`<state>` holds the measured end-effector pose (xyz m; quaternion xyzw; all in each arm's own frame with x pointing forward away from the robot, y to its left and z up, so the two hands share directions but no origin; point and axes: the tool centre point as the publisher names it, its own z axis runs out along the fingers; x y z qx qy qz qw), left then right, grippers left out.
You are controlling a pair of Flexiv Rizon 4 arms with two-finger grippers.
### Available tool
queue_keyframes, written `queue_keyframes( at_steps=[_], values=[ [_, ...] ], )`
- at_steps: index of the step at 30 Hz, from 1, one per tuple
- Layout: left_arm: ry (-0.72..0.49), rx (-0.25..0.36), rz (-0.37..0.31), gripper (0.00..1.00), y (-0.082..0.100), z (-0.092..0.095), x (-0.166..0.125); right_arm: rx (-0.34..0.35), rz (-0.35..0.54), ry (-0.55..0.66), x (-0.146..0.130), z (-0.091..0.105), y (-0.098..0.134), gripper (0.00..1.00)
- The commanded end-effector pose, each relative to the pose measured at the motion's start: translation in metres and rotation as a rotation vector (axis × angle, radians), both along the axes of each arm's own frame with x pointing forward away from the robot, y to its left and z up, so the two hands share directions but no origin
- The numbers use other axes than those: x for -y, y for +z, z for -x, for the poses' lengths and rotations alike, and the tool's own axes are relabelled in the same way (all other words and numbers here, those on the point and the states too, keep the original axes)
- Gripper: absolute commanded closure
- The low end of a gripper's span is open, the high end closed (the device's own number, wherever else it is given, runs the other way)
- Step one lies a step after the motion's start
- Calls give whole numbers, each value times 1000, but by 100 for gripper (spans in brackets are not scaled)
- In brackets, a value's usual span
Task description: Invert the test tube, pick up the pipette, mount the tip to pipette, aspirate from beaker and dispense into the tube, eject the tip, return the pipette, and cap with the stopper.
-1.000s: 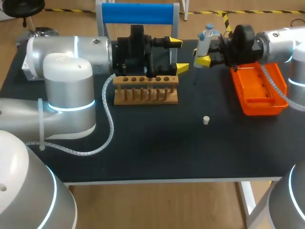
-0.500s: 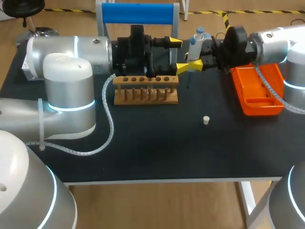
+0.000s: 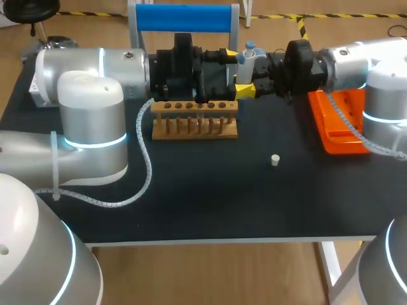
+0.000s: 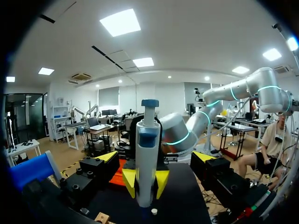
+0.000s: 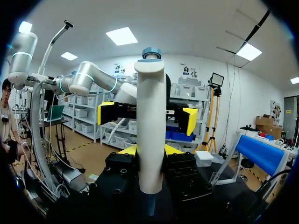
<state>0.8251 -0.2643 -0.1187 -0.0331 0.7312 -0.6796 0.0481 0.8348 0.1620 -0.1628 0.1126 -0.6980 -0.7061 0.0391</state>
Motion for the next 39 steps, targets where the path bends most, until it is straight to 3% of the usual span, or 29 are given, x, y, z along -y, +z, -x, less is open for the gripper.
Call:
queue_keyframes(
  at_steps=[1,18,19,20,21,22,39],
  values=[
    [1,-1,0,0,0,0,1,4,2,3,-7,-2,-1,100],
    [1,-1,0,0,0,0,1,5,-12,-1,-17,-3,-1,100],
    [1,-1,0,11,0,0,1,6,-12,-1,-17,-3,-1,100],
    [1,-1,0,45,0,0,1,7,-13,-3,-18,-3,0,100],
    [1,-1,0,60,0,0,1,7,-14,-4,-18,-3,0,100],
    [1,-1,0,100,0,0,1,11,-15,-5,-19,-3,1,100],
    [1,-1,0,100,0,0,1,16,-25,-11,-19,-3,2,100]
  ],
)
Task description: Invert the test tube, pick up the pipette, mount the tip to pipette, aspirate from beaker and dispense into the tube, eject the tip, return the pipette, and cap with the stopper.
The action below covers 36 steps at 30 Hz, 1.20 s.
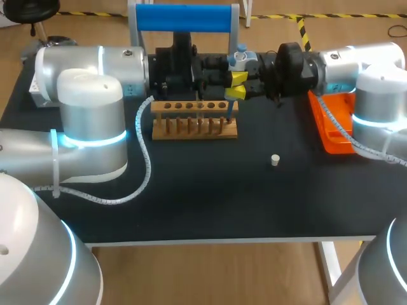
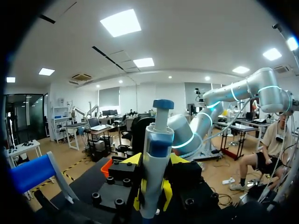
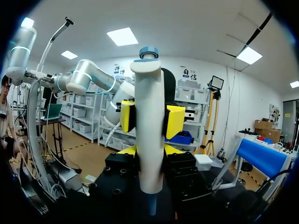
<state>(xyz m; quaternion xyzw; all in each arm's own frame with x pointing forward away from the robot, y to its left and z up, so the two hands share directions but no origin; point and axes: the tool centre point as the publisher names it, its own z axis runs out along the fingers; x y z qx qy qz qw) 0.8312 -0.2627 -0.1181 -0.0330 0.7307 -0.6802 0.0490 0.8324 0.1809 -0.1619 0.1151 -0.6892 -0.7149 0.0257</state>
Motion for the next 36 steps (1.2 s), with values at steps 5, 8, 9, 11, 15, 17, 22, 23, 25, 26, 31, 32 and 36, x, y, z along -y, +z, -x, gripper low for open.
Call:
queue_keyframes(
  at_steps=[5,8,9,11,15,17,22,23,25,26,31,32,36],
  values=[
    [0,-3,-1,100,0,6,2,-7,-1,0,2,-3,1,0],
    [0,-3,-1,100,0,6,2,-10,-8,-3,9,-3,1,0],
    [0,-3,-1,100,0,6,2,-11,-10,-4,12,-2,1,0],
    [0,-3,-1,100,0,6,2,-9,-12,-6,20,-1,2,0],
    [0,-3,-1,100,0,6,2,-3,-11,-11,40,1,2,0],
    [0,-3,-1,100,0,6,2,2,-2,-22,52,2,2,0],
    [0,-3,-1,100,0,6,2,-2,26,-86,84,-6,-3,0],
    [0,-3,-1,100,0,6,2,-4,34,-103,90,-9,-3,0],
    [0,-3,-1,100,0,6,2,-7,49,-136,101,-17,-5,0],
    [0,-3,-1,100,0,6,2,-8,64,-150,105,-21,-5,0],
    [0,-3,-1,100,0,6,2,-5,112,-222,123,-56,2,0],
    [0,-3,-1,100,0,6,2,4,130,-237,125,-65,4,0],
    [0,-3,-1,100,0,6,2,1,164,-294,131,-107,12,0]
  ],
)
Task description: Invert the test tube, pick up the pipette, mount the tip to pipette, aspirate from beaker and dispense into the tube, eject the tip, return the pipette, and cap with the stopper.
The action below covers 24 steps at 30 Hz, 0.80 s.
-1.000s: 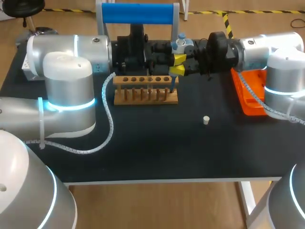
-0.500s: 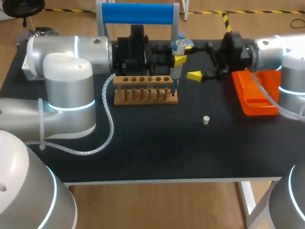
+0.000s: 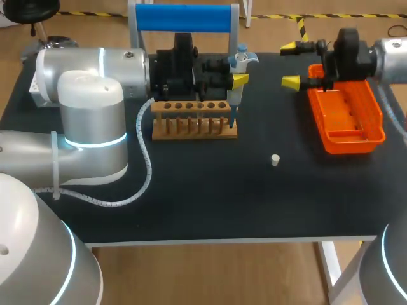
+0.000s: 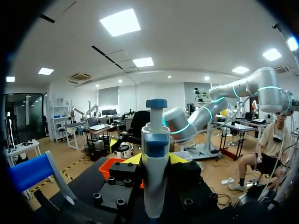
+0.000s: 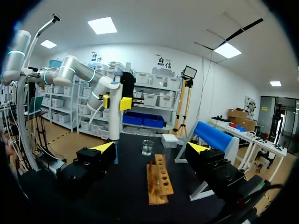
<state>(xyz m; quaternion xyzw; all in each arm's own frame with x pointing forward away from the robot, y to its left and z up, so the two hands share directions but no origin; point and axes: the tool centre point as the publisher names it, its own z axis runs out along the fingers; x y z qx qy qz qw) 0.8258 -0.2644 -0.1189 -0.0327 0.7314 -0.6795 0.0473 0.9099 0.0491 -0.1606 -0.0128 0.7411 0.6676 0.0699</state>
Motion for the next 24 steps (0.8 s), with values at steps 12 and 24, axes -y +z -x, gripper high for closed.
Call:
queue_keyframes(
  at_steps=[12,24],
  values=[
    [2,0,1,100,0,1,1,-23,113,-116,-35,-128,34,0],
    [2,0,1,100,0,1,1,-45,192,-154,-82,-166,35,0]
  ],
)
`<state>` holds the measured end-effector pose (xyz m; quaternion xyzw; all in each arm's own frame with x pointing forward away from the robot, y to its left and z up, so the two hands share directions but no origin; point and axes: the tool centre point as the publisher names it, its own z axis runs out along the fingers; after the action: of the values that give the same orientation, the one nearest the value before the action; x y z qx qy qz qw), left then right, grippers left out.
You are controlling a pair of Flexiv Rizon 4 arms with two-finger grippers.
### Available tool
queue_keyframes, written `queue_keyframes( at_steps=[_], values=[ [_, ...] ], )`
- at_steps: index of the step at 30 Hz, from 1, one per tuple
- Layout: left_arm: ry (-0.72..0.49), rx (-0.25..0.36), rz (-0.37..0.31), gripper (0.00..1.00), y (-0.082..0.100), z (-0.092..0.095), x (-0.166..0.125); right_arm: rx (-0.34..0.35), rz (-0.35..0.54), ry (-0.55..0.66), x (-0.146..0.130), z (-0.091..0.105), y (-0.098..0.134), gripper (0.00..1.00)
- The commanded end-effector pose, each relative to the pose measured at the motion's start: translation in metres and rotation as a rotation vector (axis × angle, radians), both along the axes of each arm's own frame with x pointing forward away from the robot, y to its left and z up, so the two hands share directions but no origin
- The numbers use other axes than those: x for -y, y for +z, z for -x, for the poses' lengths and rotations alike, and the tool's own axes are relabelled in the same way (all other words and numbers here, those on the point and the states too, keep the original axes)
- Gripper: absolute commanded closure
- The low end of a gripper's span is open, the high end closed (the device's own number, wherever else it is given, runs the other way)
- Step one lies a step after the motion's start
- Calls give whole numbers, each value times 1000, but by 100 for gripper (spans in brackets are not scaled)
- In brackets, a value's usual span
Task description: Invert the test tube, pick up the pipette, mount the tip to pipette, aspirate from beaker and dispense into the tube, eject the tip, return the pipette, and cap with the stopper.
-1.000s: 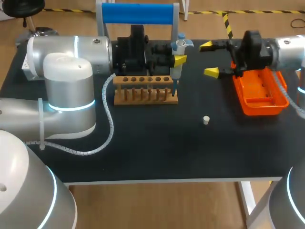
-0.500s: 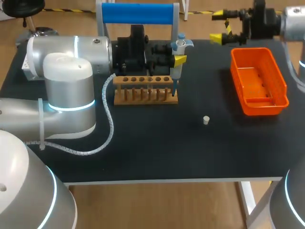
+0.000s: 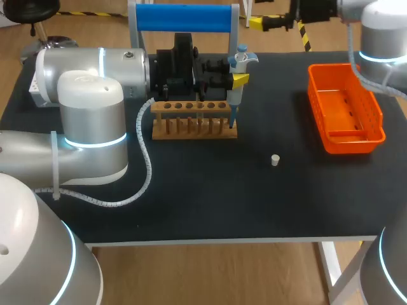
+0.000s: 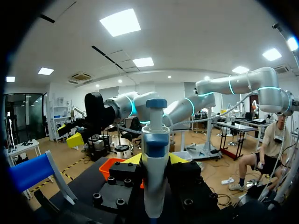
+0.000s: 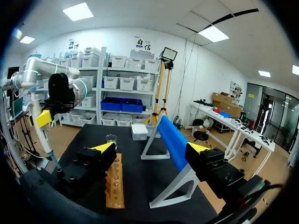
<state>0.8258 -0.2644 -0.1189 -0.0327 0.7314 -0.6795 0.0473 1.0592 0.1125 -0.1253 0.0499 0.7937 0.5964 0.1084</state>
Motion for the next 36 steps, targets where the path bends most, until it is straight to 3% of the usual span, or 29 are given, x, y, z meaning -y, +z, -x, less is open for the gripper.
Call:
queue_keyframes(
  at_steps=[1,11,24,36],
  values=[
    [2,0,1,100,0,0,1,-16,27,-1,-21,-18,-1,0],
    [2,0,1,100,0,0,1,-45,67,-25,-42,-24,-21,0],
    [2,0,1,100,0,0,1,-64,111,-35,-43,-20,-45,0],
    [2,0,1,100,0,0,1,-65,119,-37,-46,-16,-52,0]
  ],
)
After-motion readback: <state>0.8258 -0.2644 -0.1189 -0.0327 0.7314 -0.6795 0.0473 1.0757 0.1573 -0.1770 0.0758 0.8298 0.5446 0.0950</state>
